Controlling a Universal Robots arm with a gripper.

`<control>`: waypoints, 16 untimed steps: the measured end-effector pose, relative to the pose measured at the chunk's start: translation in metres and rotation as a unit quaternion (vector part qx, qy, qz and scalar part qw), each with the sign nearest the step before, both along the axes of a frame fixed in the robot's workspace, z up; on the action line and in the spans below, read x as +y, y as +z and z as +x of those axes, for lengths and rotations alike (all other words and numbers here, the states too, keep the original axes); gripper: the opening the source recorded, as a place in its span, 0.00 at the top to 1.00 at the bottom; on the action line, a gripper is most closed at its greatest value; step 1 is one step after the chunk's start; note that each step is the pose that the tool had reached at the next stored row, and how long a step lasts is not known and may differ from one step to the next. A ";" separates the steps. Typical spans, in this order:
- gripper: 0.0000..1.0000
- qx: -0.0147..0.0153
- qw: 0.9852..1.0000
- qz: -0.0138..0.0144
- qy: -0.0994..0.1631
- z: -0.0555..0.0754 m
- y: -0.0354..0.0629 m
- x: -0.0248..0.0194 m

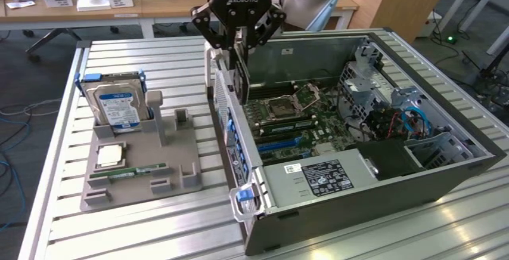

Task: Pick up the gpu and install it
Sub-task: 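Pick up the gpu and move the gpu toward the slot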

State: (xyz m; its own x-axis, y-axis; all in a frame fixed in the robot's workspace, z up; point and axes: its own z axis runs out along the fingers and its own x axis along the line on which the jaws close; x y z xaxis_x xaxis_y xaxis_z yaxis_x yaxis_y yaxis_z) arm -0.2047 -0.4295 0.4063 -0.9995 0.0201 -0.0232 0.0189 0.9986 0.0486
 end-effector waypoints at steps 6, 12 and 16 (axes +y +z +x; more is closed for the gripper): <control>0.74 0.000 1.000 0.000 0.000 0.016 0.0000 0.0000; 0.74 0.000 1.000 0.001 0.000 0.031 0.0000 0.0000; 0.74 0.000 1.000 0.001 0.000 0.041 0.0000 0.0000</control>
